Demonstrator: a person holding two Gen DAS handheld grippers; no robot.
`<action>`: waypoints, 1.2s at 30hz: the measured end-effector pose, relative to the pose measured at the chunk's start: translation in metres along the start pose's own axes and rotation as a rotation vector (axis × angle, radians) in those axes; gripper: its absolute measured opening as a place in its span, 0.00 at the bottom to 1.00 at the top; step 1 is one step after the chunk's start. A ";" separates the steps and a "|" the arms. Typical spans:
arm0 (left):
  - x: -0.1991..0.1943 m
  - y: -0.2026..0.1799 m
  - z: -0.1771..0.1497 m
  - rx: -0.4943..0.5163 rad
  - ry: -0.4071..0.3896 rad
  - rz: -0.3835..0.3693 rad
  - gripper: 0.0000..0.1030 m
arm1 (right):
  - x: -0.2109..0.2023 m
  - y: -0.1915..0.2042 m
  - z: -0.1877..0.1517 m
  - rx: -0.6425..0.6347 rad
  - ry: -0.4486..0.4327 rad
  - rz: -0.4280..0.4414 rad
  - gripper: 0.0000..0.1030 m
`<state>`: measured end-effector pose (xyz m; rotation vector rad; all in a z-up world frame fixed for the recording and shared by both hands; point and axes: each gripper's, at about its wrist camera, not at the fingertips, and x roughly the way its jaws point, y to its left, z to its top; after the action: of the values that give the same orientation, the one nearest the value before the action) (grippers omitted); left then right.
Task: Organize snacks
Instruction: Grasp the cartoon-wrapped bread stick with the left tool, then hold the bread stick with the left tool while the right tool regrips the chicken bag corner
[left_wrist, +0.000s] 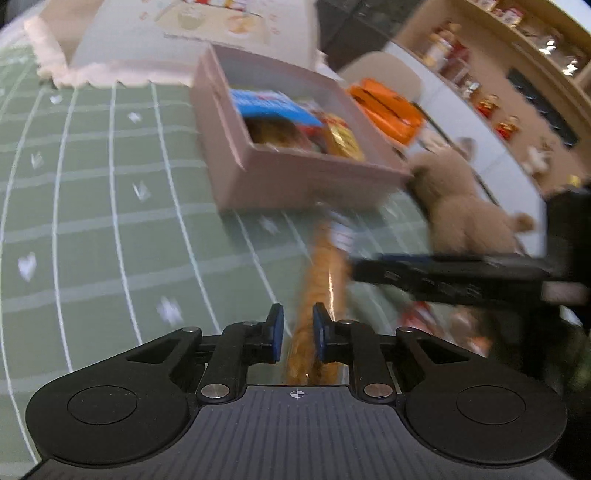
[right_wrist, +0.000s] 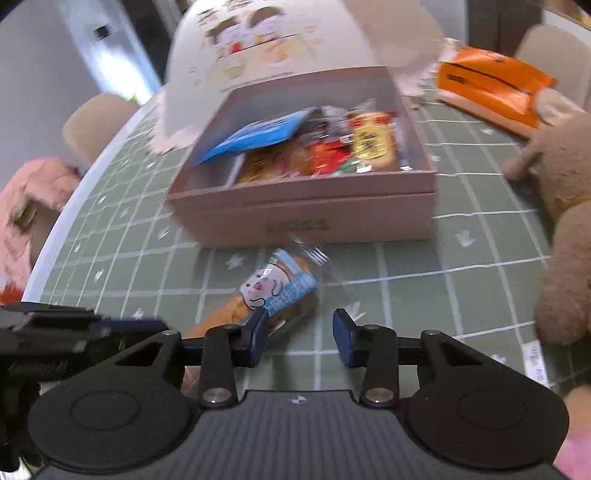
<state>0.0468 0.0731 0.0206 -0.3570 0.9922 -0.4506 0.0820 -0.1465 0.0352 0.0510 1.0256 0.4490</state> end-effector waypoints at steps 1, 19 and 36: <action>-0.005 -0.003 -0.004 -0.002 -0.005 0.000 0.20 | 0.001 0.002 -0.004 -0.003 0.018 0.027 0.38; 0.035 -0.072 0.003 0.191 -0.010 0.357 0.41 | -0.056 -0.004 -0.089 -0.108 -0.045 -0.216 0.77; 0.009 -0.046 -0.022 0.229 0.138 0.241 0.41 | -0.039 -0.008 -0.102 -0.044 -0.114 -0.285 1.00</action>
<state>0.0227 0.0274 0.0250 0.0008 1.0903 -0.3680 -0.0176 -0.1858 0.0110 -0.1069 0.8942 0.2063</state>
